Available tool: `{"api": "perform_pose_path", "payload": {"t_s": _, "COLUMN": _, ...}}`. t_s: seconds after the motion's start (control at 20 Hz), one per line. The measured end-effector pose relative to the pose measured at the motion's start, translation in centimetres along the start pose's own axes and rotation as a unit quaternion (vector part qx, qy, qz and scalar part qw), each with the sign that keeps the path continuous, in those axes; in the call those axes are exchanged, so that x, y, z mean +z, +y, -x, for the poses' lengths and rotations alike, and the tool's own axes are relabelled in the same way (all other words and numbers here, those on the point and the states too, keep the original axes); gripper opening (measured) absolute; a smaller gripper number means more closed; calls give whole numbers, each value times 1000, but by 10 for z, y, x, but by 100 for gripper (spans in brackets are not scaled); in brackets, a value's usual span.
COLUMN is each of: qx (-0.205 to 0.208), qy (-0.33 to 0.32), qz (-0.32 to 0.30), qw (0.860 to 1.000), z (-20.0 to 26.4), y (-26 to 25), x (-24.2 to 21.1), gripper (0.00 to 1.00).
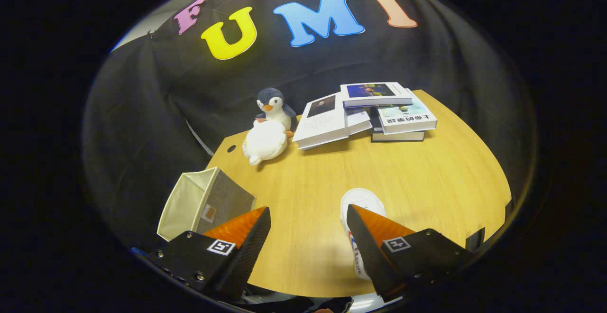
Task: Open the storage box then place both shoes into the box .Put the left shoe in first, then the right shoe, with the right side of both shoes facing outward in a uniform manner.
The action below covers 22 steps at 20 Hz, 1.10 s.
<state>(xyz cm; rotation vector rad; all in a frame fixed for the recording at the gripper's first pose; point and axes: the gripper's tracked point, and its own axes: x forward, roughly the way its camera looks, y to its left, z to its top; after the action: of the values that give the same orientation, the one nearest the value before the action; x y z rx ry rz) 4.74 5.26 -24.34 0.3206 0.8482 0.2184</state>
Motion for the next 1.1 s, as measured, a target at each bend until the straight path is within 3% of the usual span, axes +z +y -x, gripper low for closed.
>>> {"api": "perform_pose_path", "payload": {"t_s": 0.65, "qx": -94, "qy": 77, "qz": 64, "qw": 991, "z": -11, "y": -108, "x": -62, "gripper": 98}}
{"api": "perform_pose_path", "payload": {"t_s": 1.1, "qx": -113, "qy": 146, "qz": 96, "qw": 978, "z": -29, "y": -134, "x": -103, "gripper": 98}}
